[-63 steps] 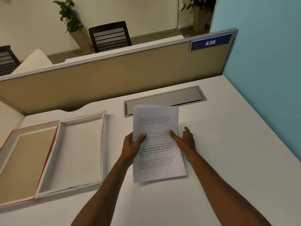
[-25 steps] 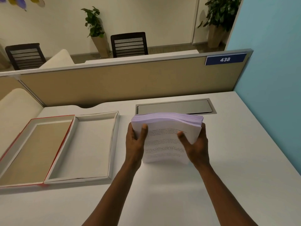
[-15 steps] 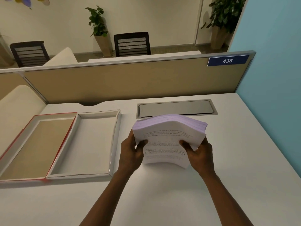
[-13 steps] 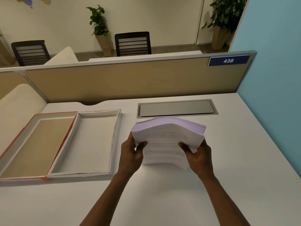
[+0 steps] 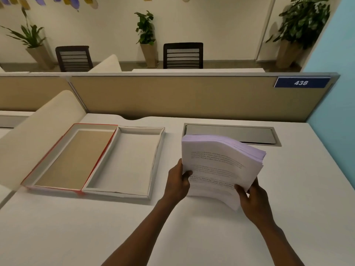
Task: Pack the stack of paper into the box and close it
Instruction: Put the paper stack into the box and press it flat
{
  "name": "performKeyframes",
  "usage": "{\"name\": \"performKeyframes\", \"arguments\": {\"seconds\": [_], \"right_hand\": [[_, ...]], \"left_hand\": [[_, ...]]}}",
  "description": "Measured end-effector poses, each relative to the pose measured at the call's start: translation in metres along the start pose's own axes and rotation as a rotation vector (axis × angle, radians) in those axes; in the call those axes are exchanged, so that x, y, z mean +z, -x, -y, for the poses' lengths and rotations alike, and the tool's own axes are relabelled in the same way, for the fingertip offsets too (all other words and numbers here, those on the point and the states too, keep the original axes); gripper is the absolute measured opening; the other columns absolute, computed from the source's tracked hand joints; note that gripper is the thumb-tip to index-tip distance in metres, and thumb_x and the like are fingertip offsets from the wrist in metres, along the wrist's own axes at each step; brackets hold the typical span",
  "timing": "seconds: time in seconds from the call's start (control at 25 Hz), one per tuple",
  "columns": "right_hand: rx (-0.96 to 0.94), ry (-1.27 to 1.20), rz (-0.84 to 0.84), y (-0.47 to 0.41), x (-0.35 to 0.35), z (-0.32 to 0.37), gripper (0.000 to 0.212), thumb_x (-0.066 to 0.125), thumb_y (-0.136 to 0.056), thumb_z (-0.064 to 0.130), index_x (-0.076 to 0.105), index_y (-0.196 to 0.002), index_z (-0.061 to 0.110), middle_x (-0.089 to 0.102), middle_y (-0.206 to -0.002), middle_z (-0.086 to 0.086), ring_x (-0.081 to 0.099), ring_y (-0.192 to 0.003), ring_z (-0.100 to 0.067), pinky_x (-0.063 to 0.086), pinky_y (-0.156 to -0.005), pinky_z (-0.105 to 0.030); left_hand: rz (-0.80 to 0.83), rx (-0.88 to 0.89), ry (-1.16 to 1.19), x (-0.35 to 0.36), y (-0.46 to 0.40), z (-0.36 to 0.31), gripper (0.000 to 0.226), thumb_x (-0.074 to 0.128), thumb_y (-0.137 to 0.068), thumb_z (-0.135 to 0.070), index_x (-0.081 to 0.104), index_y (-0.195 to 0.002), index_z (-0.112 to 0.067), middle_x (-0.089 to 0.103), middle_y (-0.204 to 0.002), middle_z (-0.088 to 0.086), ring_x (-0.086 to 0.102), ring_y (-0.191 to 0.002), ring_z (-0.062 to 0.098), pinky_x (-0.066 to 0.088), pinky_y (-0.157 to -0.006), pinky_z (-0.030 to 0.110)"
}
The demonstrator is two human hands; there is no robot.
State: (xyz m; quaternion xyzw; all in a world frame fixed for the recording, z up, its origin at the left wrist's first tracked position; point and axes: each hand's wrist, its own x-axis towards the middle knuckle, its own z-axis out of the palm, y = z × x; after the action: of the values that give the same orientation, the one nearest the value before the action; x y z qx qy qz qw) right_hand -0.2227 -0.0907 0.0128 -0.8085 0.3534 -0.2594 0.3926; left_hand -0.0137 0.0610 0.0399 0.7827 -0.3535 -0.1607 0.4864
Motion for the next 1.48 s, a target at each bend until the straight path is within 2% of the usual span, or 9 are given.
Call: {"name": "performKeyframes", "arguments": {"seconds": [0.12, 0.2, 0.44, 0.64, 0.72, 0.88, 1.08, 1.24, 1.48], "right_hand": [[0.024, -0.017, 0.042, -0.007, -0.006, 0.015, 0.034, 0.067, -0.091, 0.022, 0.052, -0.121, 0.019, 0.07, -0.108, -0.006, 0.066, -0.076, -0.007, 0.052, -0.059, -0.009], [0.037, -0.075, 0.092, -0.012, -0.005, 0.032, 0.032, 0.069, -0.091, 0.023, 0.049, -0.116, 0.029, 0.069, -0.103, 0.002, 0.069, -0.078, -0.007, 0.053, -0.052, -0.009], [0.162, -0.466, 0.172, -0.041, 0.042, 0.104, 0.03, 0.074, -0.087, 0.025, 0.062, -0.114, 0.021, 0.076, -0.104, 0.001, 0.077, -0.086, -0.019, 0.064, -0.075, -0.041], [0.255, -0.565, 0.233, -0.062, 0.13, 0.161, 0.037, 0.073, -0.089, 0.026, 0.061, -0.121, 0.012, 0.075, -0.111, -0.007, 0.075, -0.093, -0.026, 0.061, -0.085, -0.049], [0.306, -0.569, 0.24, -0.07, 0.17, 0.179, 0.039, 0.073, -0.088, 0.027, 0.06, -0.122, 0.011, 0.073, -0.115, -0.01, 0.073, -0.096, -0.028, 0.06, -0.089, -0.05], [0.448, -0.59, 0.239, -0.087, 0.237, 0.208, 0.032, 0.072, -0.09, 0.027, 0.061, -0.116, 0.013, 0.071, -0.12, -0.011, 0.071, -0.1, -0.03, 0.058, -0.092, -0.051], [0.558, -0.475, 0.224, -0.112, 0.29, 0.212, 0.037, 0.069, -0.091, 0.026, 0.06, -0.123, 0.009, 0.07, -0.123, -0.013, 0.071, -0.099, -0.032, 0.057, -0.093, -0.05], [0.546, -0.254, 0.176, -0.117, 0.318, 0.209, 0.031, 0.065, -0.093, 0.032, 0.057, -0.116, 0.013, 0.068, -0.122, -0.011, 0.066, -0.085, -0.023, 0.056, -0.077, -0.036], [0.522, 0.053, 0.177, -0.113, 0.344, 0.206, 0.044, 0.06, -0.096, 0.034, 0.05, -0.13, 0.008, 0.063, -0.131, -0.013, 0.065, -0.112, -0.032, 0.054, -0.09, -0.04]], "left_hand": [[0.027, 0.023, -0.007, -0.018, -0.003, -0.008, 0.032, 0.057, -0.096, -0.004, 0.055, -0.127, -0.014, 0.068, -0.12, -0.006, 0.068, -0.106, 0.02, 0.06, -0.09, 0.031], [0.021, -0.005, 0.019, -0.038, -0.002, -0.013, 0.03, 0.059, -0.097, -0.008, 0.055, -0.125, -0.016, 0.066, -0.116, -0.01, 0.068, -0.101, 0.018, 0.059, -0.088, 0.028], [-0.118, -0.192, 0.136, -0.127, -0.007, -0.015, 0.033, 0.063, -0.098, -0.019, 0.059, -0.131, -0.021, 0.069, -0.122, -0.001, 0.073, -0.1, 0.023, 0.063, -0.087, 0.046], [-0.125, -0.359, 0.166, -0.211, -0.024, 0.021, 0.029, 0.059, -0.101, -0.015, 0.062, -0.13, -0.011, 0.073, -0.12, 0.01, 0.075, -0.098, 0.031, 0.06, -0.09, 0.055], [-0.152, -0.424, 0.155, -0.242, -0.039, 0.039, 0.029, 0.057, -0.101, -0.014, 0.062, -0.129, -0.008, 0.073, -0.117, 0.012, 0.076, -0.095, 0.032, 0.062, -0.087, 0.052], [-0.132, -0.494, 0.12, -0.287, -0.072, 0.074, 0.021, 0.054, -0.103, -0.018, 0.063, -0.122, -0.011, 0.074, -0.107, 0.008, 0.075, -0.079, 0.02, 0.062, -0.062, 0.031], [-0.039, -0.568, 0.138, -0.297, -0.101, 0.118, 0.023, 0.05, -0.104, -0.021, 0.06, -0.121, -0.01, 0.071, -0.118, 0.012, 0.073, -0.086, 0.025, 0.06, -0.087, 0.046], [0.04, -0.575, 0.161, -0.294, -0.113, 0.148, 0.032, 0.048, -0.104, -0.015, 0.058, -0.131, -0.002, 0.069, -0.128, 0.016, 0.071, -0.104, 0.034, 0.058, -0.096, 0.051], [0.178, -0.531, 0.058, -0.287, -0.126, 0.172, 0.032, 0.046, -0.102, -0.007, 0.052, -0.133, -0.005, 0.065, -0.132, 0.016, 0.066, -0.116, 0.038, 0.054, -0.101, 0.054]]}}
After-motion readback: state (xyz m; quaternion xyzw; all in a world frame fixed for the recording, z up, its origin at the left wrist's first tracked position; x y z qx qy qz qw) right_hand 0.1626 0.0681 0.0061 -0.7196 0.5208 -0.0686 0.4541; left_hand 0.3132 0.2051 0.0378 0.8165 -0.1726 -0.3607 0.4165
